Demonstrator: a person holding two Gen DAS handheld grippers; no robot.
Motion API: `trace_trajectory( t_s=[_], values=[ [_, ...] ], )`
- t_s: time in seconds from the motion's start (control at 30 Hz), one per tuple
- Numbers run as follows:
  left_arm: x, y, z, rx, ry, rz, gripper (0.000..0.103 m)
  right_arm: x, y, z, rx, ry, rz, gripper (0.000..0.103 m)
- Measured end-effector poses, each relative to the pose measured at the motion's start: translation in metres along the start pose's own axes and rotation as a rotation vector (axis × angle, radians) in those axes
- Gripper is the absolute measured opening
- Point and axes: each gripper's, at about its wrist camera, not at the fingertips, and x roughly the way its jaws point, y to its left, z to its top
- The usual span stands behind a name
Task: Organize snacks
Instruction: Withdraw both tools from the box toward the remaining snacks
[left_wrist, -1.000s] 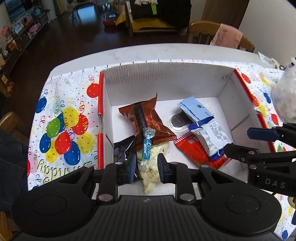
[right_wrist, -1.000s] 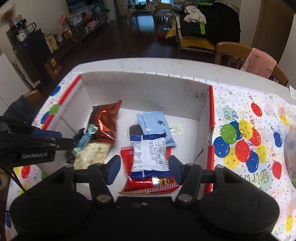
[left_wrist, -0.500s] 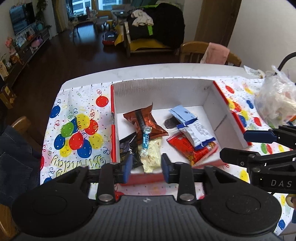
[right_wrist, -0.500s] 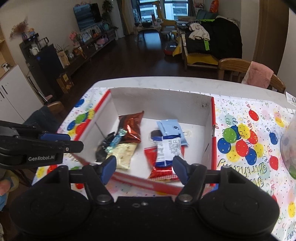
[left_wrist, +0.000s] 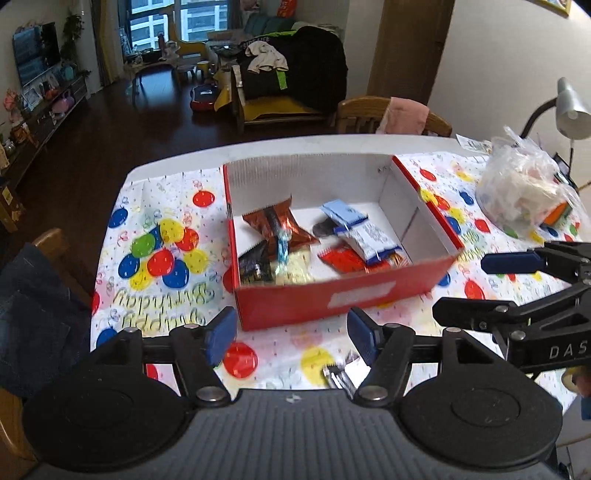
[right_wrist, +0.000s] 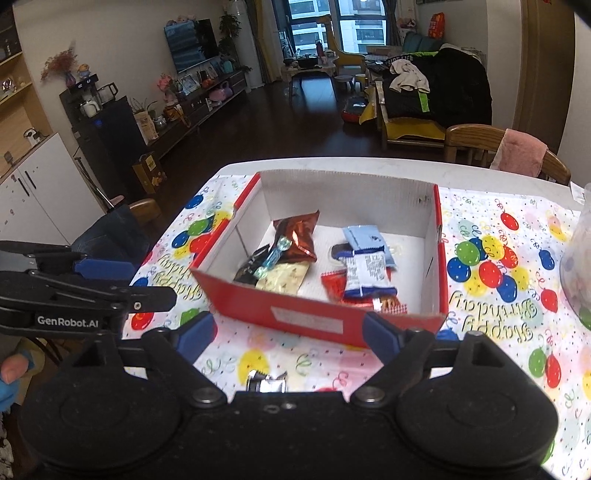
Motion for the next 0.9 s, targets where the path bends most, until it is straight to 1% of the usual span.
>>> trace_trajectory(
  t_s=[0.17, 0.23, 0.27, 0.3, 0.43, 0.57, 0.67, 0.77, 0.83, 0.9],
  values=[
    [-0.008, 0.004, -0.03, 0.008, 0.03, -0.025, 0.066, -0.001, 0.007, -0.019, 0.012, 0.014, 0.013, 0.092],
    [-0.009, 0.007, -0.042, 0.0, 0.052, -0.037, 0.071, -0.002, 0.01, -0.029, 0.016, 0.021, 0.012, 0.096],
    [-0.009, 0.009, -0.047, -0.004, 0.063, -0.045, 0.075, -0.003, 0.011, -0.035, 0.019, 0.025, 0.011, 0.1],
    [-0.01, 0.01, -0.052, -0.004, 0.072, -0.054, 0.077, -0.002, 0.012, -0.04, 0.021, 0.03, 0.012, 0.1],
    [-0.009, 0.014, -0.076, 0.007, 0.111, -0.077, 0.077, -0.001, 0.015, -0.063, 0.028, 0.061, 0.007, 0.101],
    [-0.009, 0.013, -0.099, 0.049, 0.151, -0.089, 0.077, 0.004, 0.02, -0.087, 0.018, 0.098, -0.017, 0.102],
    [-0.006, 0.011, -0.117, 0.078, 0.19, -0.114, 0.077, 0.01, 0.022, -0.105, 0.026, 0.142, -0.043, 0.102],
    [-0.006, 0.006, -0.133, 0.129, 0.213, -0.126, 0.077, 0.016, 0.022, -0.122, 0.041, 0.173, -0.053, 0.102],
    [-0.006, 0.003, -0.142, 0.156, 0.227, -0.151, 0.077, 0.019, 0.024, -0.132, 0.025, 0.184, -0.063, 0.102],
    [-0.005, -0.001, -0.151, 0.179, 0.245, -0.18, 0.077, 0.021, 0.03, -0.142, -0.021, 0.188, -0.073, 0.102]
  ],
)
